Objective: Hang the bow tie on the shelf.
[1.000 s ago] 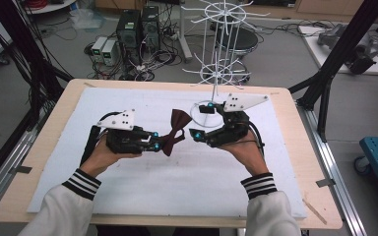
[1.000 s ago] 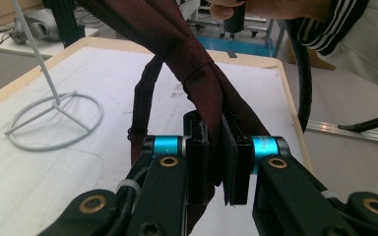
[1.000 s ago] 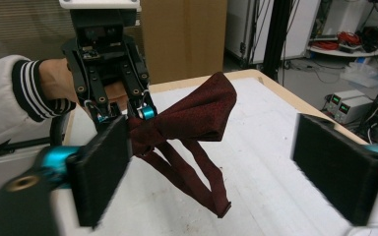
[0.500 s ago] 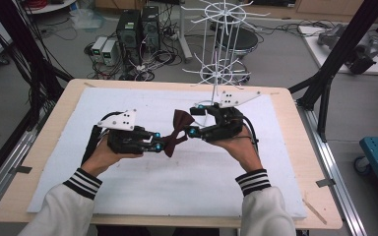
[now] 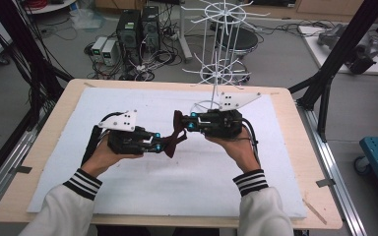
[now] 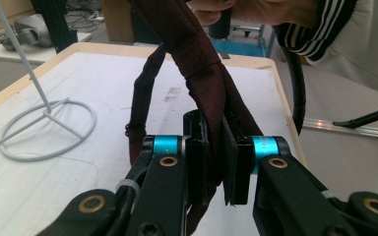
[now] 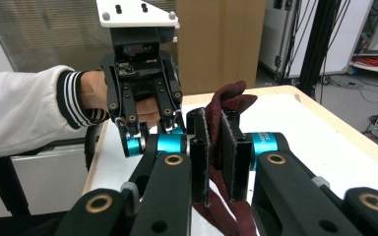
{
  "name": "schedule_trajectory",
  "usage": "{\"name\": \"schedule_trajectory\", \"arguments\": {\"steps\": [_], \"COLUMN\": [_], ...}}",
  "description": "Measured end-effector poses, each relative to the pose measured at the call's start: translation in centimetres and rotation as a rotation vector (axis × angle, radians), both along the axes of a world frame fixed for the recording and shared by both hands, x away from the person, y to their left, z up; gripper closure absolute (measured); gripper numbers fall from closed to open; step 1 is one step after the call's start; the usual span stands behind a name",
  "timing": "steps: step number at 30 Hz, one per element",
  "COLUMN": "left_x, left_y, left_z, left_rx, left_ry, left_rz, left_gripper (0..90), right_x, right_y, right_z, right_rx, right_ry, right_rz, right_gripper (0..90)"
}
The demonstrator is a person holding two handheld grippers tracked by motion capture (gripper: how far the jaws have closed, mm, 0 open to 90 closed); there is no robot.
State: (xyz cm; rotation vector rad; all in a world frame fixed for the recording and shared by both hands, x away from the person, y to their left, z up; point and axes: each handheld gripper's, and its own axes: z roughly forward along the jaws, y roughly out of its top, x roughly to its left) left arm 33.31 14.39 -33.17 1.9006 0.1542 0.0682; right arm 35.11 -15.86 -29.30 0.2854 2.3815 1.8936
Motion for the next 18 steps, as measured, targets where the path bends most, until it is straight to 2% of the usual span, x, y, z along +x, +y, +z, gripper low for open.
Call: {"name": "schedule_trajectory", "arguments": {"steps": [3, 4, 6, 7, 8, 9, 10, 11, 12, 13, 15, 18], "left_x": [0.1, 0.1, 0.1, 0.1, 0.0, -0.1, -0.1, -0.1, -0.2, -0.2, -0.3, -0.3], "left_y": [0.0, 0.0, 0.2, 0.2, 0.1, 0.1, 0.2, 0.5, 0.7, 0.9, 1.2, 2.5], "left_z": [-0.1, -0.1, -0.3, -0.4, -0.5, -0.6, -0.7, -0.9, -1.0, -1.0, -1.1, -1.4], "left_rx": [0.001, 0.002, -0.011, -0.022, -0.037, -0.030, -0.030, -0.052, -0.064, -0.070, -0.085, -0.104], "left_ry": [0.008, 0.009, 0.019, 0.013, 0.007, -0.010, -0.026, -0.041, -0.059, -0.074, -0.078, -0.098], "left_rz": [0.006, 0.024, 0.026, 0.052, 0.100, 0.156, 0.172, 0.177, 0.204, 0.229, 0.244, 0.283], "left_gripper": [79.0, 75.7, 68.9, 60.6, 42.4, 23.8, 13.5, 13.3, 11.1, 5.6, 1.7, 1.7], "right_x": [-0.1, -0.1, -0.2, -0.2, -0.3, -0.3, -0.3, -0.3, -0.3, -0.4, -0.4, -0.5], "right_y": [0.0, -0.1, -0.2, -0.3, -0.4, -0.6, -0.7, -0.9, -1.1, -1.3, -1.5, -2.4], "right_z": [0.1, 0.1, 0.2, 0.2, 0.2, 0.3, 0.3, 0.3, 0.3, 0.3, 0.3, 0.2], "right_rx": [0.003, 0.001, 0.001, 0.003, 0.005, 0.008, 0.011, 0.009, 0.008, 0.011, 0.017, 0.028], "right_ry": [0.001, -0.004, -0.014, -0.013, -0.013, -0.016, -0.015, -0.014, -0.019, -0.020, -0.024, -0.025], "right_rz": [-0.004, -0.006, -0.020, -0.027, -0.034, -0.042, -0.046, -0.057, -0.066, -0.076, -0.082, -0.120], "right_gripper": [84.1, 84.2, 84.1, 84.1, 84.1, 84.1, 84.1, 84.1, 84.1, 84.1, 84.1, 84.1]}}
